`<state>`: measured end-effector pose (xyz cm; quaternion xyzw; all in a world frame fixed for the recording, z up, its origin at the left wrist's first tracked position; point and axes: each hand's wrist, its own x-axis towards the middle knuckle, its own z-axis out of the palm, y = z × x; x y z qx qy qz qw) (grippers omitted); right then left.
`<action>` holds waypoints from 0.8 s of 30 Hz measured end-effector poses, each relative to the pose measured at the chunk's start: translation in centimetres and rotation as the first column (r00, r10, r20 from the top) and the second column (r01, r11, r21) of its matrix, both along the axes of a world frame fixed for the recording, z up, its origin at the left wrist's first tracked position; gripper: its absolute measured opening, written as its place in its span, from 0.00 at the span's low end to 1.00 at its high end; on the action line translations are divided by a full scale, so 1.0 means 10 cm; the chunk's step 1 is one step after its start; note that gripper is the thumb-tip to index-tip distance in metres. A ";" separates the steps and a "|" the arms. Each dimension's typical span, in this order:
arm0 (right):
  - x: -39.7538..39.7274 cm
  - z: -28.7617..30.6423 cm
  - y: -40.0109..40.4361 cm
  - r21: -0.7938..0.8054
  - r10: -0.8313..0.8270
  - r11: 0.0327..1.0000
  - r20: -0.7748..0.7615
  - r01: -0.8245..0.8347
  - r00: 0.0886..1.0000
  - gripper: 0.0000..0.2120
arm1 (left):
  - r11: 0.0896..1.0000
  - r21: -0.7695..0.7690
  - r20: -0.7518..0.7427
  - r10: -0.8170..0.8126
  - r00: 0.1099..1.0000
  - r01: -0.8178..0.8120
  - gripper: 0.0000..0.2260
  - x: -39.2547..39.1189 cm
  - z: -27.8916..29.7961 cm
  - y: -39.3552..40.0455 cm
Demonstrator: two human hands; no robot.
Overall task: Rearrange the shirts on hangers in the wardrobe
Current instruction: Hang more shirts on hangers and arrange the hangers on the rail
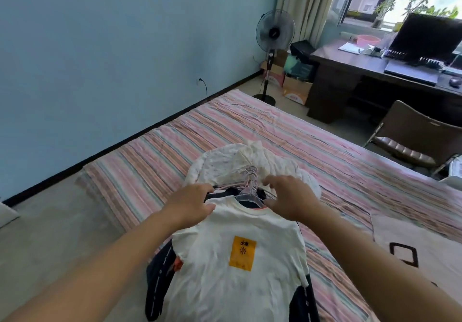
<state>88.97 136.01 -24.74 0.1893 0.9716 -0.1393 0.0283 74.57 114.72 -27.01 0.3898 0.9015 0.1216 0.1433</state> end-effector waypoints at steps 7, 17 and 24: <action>-0.06 -0.71 0.56 -0.041 -0.081 0.996 0.074 0.085 0.994 0.19 | 0.999 -0.035 0.052 -0.002 0.999 0.004 0.17 -0.17 -0.70 0.67; -0.18 -1.88 1.17 -0.079 -0.154 0.983 0.136 0.165 0.979 0.20 | 0.989 -0.114 0.100 0.111 0.989 -0.099 0.17 -0.56 -1.88 1.08; -0.52 -2.58 1.45 -0.136 -0.210 0.963 0.171 0.234 0.963 0.19 | 0.975 -0.144 0.093 0.183 0.979 -0.169 0.18 -0.84 -2.50 1.28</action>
